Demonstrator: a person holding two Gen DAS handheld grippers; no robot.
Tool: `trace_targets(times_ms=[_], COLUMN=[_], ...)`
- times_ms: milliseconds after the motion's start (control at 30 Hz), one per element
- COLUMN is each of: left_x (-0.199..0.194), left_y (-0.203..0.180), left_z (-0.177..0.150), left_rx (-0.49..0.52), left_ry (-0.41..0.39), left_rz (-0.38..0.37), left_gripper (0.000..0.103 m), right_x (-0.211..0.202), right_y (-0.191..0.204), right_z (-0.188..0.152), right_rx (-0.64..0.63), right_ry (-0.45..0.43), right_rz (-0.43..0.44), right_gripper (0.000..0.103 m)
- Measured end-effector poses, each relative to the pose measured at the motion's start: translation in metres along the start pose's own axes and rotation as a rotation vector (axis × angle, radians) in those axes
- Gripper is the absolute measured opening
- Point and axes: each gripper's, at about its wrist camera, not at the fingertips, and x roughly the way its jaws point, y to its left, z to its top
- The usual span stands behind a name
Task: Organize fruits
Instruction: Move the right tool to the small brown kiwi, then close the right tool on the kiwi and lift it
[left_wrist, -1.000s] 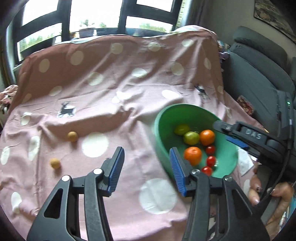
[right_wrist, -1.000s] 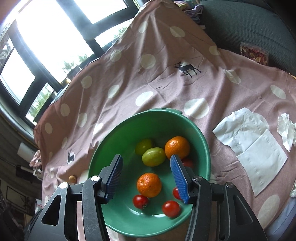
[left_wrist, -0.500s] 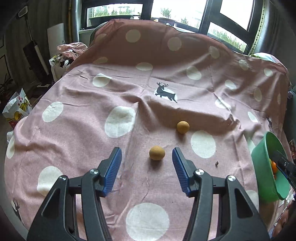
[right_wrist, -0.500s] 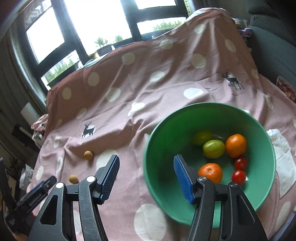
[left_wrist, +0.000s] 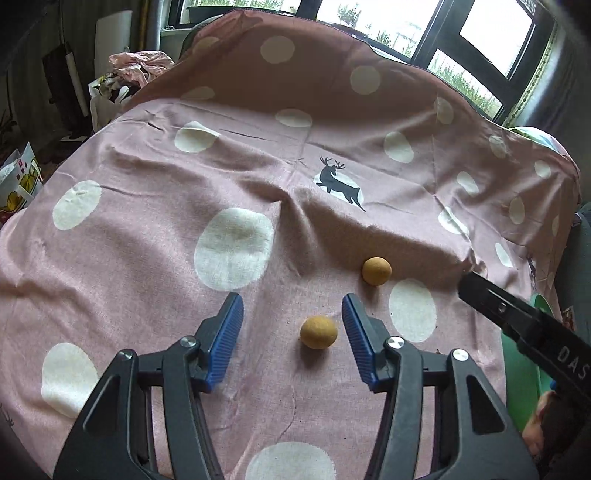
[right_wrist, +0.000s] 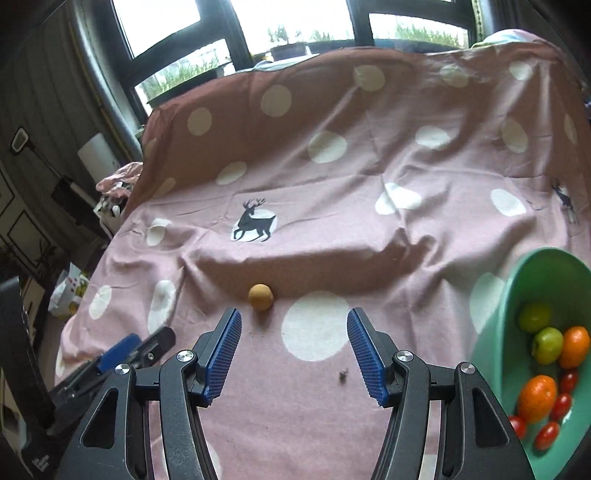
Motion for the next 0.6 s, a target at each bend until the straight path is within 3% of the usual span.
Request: trace_targets(times_ms=[167,267,400,467,600], left_x=[0.008,0.013,0.024,0.03,0.037], left_y=[-0.01,-0.014,-0.02,-0.019,-0.011], left_z=[-0.003,-0.007,-0.012,-0.012,-0.011], left_rx=[0.054,0.079,0.121,0.121,0.09], left_ry=[0.043,0.075,0.105,0.12,0.132], left_rz=[0.008,-0.008,0.039,0.035,0.007], left_gripper=[0.049,0.046,0.043,0.041,0.036], right_x=[0.04,0.056,0.072,0.079,0.088], right_y=[0.009,0.011,0.013,0.014,0.014], right_z=[0.016,0.018,0.016,0.014,0.014], right_rx=[-0.021,-0.016,-0.022,-0.027,-0.005], right_ry=[0.078,0.123,0.164,0.179,0.209], right_rz=[-0.018,-0.008,0.009,-0.003,0.079], right_gripper=[0.049,0.047,0.046,0.041,0.037])
